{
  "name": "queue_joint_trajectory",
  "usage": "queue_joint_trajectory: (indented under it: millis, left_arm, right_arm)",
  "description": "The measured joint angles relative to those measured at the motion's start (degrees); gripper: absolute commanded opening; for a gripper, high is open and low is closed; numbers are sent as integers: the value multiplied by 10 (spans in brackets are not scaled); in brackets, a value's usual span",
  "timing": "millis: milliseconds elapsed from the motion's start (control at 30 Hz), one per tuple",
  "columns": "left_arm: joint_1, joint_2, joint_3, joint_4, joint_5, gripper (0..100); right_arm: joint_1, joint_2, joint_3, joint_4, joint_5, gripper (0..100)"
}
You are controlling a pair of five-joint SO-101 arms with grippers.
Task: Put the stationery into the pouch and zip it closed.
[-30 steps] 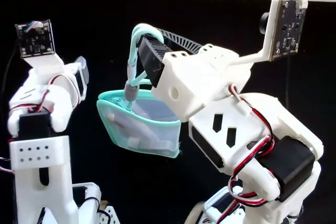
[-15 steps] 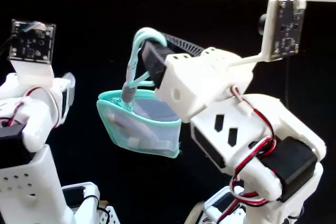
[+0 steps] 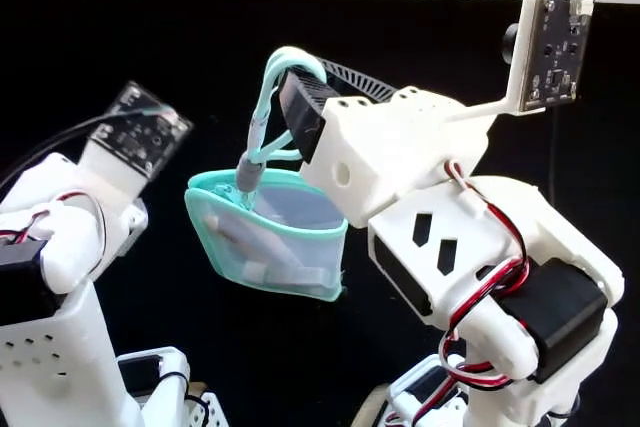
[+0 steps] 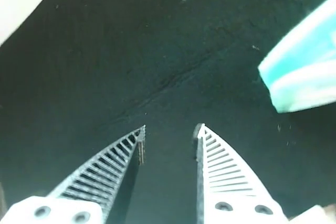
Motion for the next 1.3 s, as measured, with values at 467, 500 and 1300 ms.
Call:
queue_joint_trajectory:
  millis: [467,500,1300]
  left_arm:
    - [0,-4,-76,8,-40,175]
    - [4,-8,-77,9,-40,175]
    - [218,-78,-33,11,-55,175]
  right_arm:
    - [0,0,0,0,0,5]
    - [0,0,0,0,0,5]
    - [69,27,-1,11,0,5]
